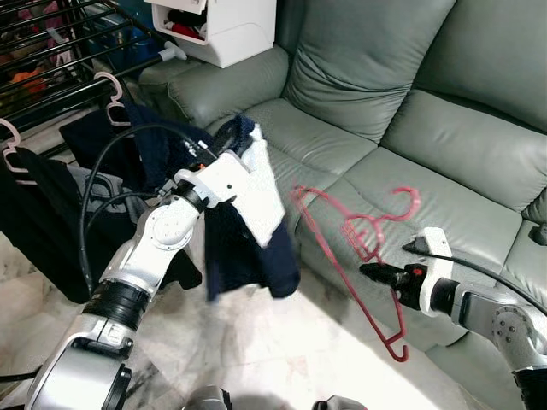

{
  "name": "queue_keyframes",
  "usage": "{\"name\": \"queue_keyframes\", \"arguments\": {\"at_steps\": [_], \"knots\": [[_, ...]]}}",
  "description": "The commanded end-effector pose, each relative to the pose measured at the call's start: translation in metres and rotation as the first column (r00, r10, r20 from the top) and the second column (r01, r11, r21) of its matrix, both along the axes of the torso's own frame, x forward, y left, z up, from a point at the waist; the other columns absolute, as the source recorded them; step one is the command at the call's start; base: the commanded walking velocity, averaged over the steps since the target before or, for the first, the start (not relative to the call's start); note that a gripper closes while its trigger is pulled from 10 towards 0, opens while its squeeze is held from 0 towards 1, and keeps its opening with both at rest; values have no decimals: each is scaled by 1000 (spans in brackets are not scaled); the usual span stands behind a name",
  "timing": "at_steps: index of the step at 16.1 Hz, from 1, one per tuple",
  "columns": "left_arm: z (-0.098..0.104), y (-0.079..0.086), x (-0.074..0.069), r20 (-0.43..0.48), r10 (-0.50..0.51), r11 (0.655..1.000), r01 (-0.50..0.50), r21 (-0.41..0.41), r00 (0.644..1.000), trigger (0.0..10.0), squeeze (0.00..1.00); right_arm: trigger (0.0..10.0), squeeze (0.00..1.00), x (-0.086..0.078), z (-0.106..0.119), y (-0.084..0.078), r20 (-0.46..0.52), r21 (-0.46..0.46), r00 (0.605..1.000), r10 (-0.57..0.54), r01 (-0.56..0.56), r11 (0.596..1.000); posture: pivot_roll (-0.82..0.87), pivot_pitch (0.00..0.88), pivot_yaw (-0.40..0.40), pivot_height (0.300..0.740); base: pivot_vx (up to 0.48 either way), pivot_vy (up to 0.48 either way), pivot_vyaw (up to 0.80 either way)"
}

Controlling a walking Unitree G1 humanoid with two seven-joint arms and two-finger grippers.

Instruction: Hang hanger

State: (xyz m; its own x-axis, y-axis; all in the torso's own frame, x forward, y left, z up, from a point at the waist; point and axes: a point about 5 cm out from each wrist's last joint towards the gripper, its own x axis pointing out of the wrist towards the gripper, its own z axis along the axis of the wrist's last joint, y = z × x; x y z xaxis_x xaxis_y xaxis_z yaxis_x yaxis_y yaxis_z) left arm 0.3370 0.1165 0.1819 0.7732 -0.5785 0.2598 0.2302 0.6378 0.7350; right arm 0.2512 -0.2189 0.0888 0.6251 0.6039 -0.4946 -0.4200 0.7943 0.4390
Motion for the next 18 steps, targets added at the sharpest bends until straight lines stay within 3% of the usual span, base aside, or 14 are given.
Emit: {"name": "queue_keyframes", "arguments": {"at_steps": [1,2,4,5,7,8,11,12,13,14,15,18], "knots": [[11,-10,-4,30,-101,995,101,6,994,10000,0,10000,0,2,8,6,72,-18,994,86,-85,996,-87,20,22,740,0,0,0],[0,-13,-12,-51,-203,977,206,60,978,10000,0,10000,0,2,18,7,137,-50,977,161,-155,987,-80,20,23,740,0,0,0],[-23,-9,-22,-200,-290,929,326,177,936,10000,0,10000,0,4,29,-3,195,-130,954,227,-204,970,-75,22,28,740,0,0,0],[-33,-4,-24,-264,-300,905,361,226,917,10000,0,10000,0,5,33,-8,210,-152,946,248,-219,964,-75,22,28,740,0,0,0],[-55,18,-23,-386,-249,824,404,398,888,10000,0,10000,0,8,43,-21,236,-204,931,277,-231,951,-78,20,35,740,0,0,0],[-56,24,-19,-385,-220,815,386,432,896,10000,0,10000,0,8,44,-22,234,-215,929,286,-237,947,-79,21,35,740,0,0,0],[-53,47,6,-278,-24,733,206,648,960,10000,0,10000,0,-5,31,-23,182,-347,890,417,-339,874,-85,19,38,740,0,0,0],[-51,56,16,-205,45,660,125,741,978,10000,0,10000,0,-5,24,-23,171,-386,892,418,-329,862,-85,19,38,740,0,0,0],[-50,59,20,-174,74,633,88,769,982,10000,0,10000,0,-5,21,-24,166,-404,888,428,-335,851,-85,19,38,740,0,0,0],[-48,59,22,-157,82,628,72,775,984,10000,0,10000,0,-5,21,-24,161,-411,886,435,-340,846,-85,19,38,740,0,0,0],[-37,57,27,-96,82,653,20,757,992,10000,0,10000,0,-7,19,-23,154,-419,879,452,-357,835,-85,19,38,740,0,0,0],[-28,46,30,-34,21,701,9,713,999,10000,0,10000,0,-5,15,-20,170,-441,868,466,-356,824,-85,15,43,740,0,0,0]]}}
